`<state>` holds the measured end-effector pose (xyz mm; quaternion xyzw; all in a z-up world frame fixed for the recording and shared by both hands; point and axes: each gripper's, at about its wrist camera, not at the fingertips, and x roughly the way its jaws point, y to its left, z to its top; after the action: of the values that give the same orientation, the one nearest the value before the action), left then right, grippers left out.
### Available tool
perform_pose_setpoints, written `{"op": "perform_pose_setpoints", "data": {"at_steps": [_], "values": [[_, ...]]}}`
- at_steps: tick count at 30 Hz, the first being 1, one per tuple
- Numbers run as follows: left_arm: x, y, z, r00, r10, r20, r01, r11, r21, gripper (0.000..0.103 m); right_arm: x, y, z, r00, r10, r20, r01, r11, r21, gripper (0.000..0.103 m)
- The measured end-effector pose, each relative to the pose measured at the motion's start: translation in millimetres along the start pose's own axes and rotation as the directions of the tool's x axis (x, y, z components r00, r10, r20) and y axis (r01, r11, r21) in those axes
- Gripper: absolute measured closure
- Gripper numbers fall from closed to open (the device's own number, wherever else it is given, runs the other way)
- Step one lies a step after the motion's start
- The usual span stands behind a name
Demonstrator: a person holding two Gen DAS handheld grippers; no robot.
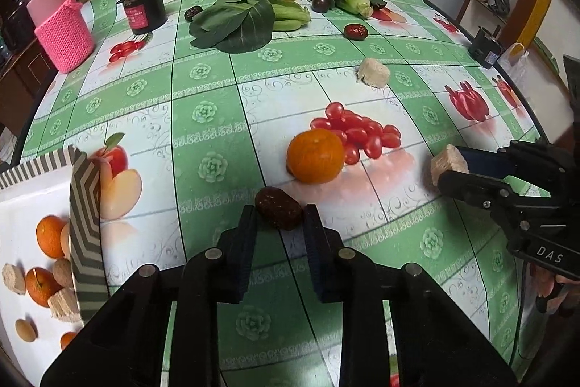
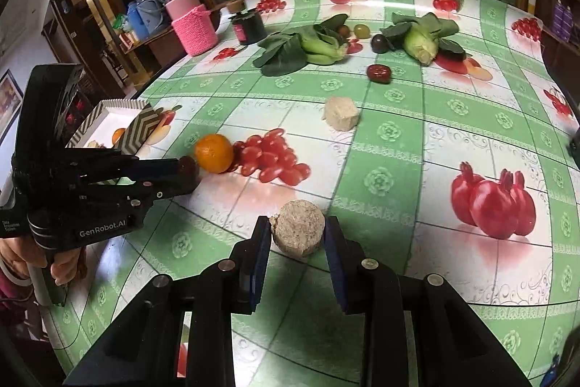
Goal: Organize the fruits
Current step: 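Carry the beige cake and the red date over the white tray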
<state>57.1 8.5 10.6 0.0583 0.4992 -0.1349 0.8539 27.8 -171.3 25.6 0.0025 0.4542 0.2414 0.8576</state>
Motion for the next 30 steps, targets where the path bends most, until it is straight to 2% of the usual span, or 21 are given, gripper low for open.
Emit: {"op": "perform_pose_setpoints", "data": {"at_steps": [19, 30], "values": [[-38.9, 7.9, -33.1, 0.998, 0.023, 0.052, -0.02, 0.998, -0.058, 0.08, 5.3, 58.3, -4.2, 0.999, 0.036, -0.016, -0.037, 0.996, -0.076, 0.072], [-63.0, 24.9, -56.4, 0.994, 0.067, 0.087, -0.058, 0.993, -0.108, 0.08, 2.8, 97.0, -4.9, 0.999, 0.05, -0.018, -0.052, 0.99, -0.133, 0.072]]}}
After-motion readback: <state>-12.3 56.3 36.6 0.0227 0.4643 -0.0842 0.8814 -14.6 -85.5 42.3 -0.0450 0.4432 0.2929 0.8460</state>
